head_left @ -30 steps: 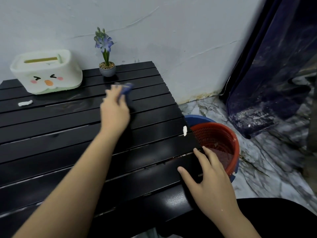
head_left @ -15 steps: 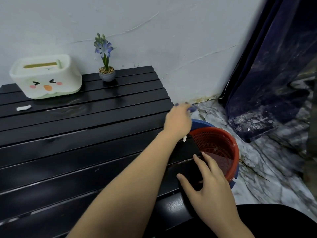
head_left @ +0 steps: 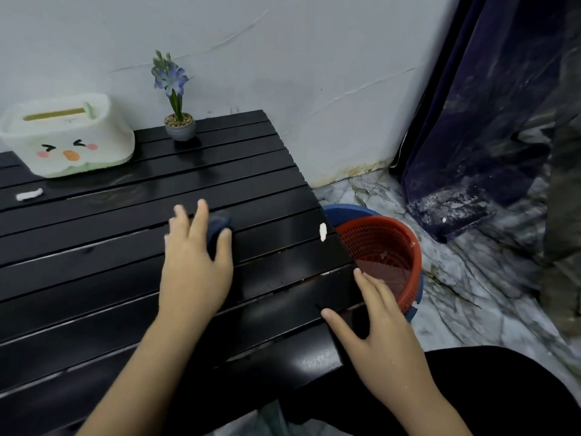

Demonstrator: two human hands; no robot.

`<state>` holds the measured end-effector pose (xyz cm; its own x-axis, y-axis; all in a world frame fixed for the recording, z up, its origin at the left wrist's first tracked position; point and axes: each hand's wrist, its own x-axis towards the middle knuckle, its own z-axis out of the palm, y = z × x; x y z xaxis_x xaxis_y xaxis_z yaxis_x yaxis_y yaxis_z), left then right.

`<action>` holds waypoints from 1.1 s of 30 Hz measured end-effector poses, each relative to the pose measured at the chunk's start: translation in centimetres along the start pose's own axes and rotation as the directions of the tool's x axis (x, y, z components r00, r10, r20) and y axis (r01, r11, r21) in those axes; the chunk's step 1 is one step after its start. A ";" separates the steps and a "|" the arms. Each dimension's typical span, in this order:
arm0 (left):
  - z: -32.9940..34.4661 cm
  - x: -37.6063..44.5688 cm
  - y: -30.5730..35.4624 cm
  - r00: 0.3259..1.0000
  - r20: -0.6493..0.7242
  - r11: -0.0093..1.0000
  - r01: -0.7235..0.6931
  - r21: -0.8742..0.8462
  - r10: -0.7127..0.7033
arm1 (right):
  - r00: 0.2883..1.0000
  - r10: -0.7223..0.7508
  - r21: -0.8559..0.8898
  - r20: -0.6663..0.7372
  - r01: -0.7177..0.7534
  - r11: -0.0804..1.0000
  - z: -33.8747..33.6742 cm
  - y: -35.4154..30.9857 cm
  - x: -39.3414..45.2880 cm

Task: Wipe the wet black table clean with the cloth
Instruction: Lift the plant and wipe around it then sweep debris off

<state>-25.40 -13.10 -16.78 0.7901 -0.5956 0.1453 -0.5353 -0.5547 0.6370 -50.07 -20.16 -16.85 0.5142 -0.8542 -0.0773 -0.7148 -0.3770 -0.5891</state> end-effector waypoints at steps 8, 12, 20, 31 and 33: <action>7.3 -2.3 4.3 0.969 0.120 0.950 -0.238 0.202 0.218 | 0.999 -0.012 -0.011 -0.039 0.012 1.000 0.3 -0.1 0.0; 10.2 -1.2 8.5 0.851 0.308 0.887 -0.459 0.045 0.425 | 0.999 -0.032 -0.014 -0.037 0.032 0.999 0.2 -0.2 0.2; 5.8 -0.6 3.4 0.615 0.442 0.729 -0.669 -0.147 0.653 | 0.999 -0.021 0.046 -0.043 0.023 0.999 0.0 0.1 0.0; -9.9 -7.7 -10.5 0.720 0.468 0.836 -0.543 -0.079 0.512 | 0.999 -0.043 0.103 -0.009 0.044 0.994 -0.3 0.5 -0.3; -8.5 -7.6 -9.2 0.692 0.476 0.810 -0.582 -0.079 0.543 | 0.999 -0.038 0.107 0.009 0.037 0.994 -0.4 0.4 -0.3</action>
<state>-23.86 1.48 -17.30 0.1135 -0.9898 0.0860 -0.8693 -0.0570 0.4910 -50.73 -20.17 -16.69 0.5453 -0.8359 -0.0623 -0.6405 -0.3676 -0.6743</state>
